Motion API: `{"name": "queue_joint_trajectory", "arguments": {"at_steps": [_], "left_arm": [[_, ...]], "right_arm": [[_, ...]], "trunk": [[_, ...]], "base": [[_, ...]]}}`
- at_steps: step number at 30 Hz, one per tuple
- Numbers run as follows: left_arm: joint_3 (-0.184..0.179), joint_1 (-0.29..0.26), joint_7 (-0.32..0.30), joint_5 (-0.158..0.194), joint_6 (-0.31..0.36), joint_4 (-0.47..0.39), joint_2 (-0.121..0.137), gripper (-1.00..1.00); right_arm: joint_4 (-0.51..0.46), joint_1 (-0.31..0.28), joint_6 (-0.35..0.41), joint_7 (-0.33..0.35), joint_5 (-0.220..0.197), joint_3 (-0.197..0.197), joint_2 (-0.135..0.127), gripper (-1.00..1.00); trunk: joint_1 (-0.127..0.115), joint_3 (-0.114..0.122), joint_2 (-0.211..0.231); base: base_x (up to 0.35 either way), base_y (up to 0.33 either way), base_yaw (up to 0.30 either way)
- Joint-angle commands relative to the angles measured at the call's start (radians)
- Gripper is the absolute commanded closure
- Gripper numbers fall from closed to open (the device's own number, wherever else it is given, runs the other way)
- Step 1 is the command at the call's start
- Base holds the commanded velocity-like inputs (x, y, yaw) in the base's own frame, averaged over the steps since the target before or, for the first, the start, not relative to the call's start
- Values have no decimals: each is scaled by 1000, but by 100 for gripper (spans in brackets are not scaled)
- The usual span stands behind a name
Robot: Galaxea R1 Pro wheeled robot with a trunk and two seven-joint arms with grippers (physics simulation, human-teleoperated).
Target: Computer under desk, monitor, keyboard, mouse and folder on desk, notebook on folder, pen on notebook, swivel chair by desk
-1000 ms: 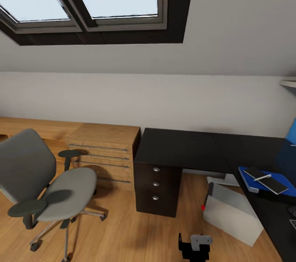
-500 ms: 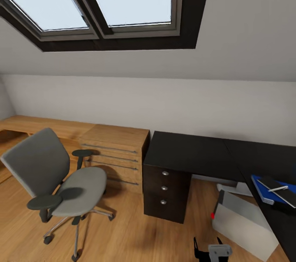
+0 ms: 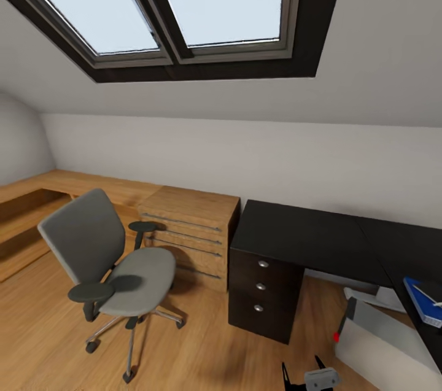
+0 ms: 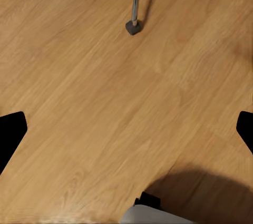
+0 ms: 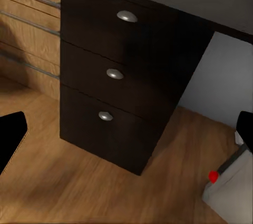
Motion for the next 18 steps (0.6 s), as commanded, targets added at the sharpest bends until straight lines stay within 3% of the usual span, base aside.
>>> {"name": "queue_joint_trajectory", "arguments": {"at_steps": [1, 7, 10, 18], "left_arm": [[-9, 0, 8, 5, -1, 0, 1, -100], [-10, 0, 8, 4, -1, 7, -1, -100], [-10, 0, 9, 5, -1, 10, -1, -100], [-9, 0, 9, 5, -1, 11, -1, -100]], "right_arm": [[0, 0, 3, -8, -2, 8, 2, -100], [0, 0, 27, -8, -2, 7, 17, -100], [-6, 0, 120, -8, -3, 4, 33, -100], [-12, -1, 199, -8, -4, 2, 41, -100]], "trunk": [[0, 0, -1], [0, 3, -1], [0, 4, -1], [0, 4, -1]], "base": [[0, 0, 228], [-56, 0, 248], [-246, 0, 270], [-187, 0, 275]]}}
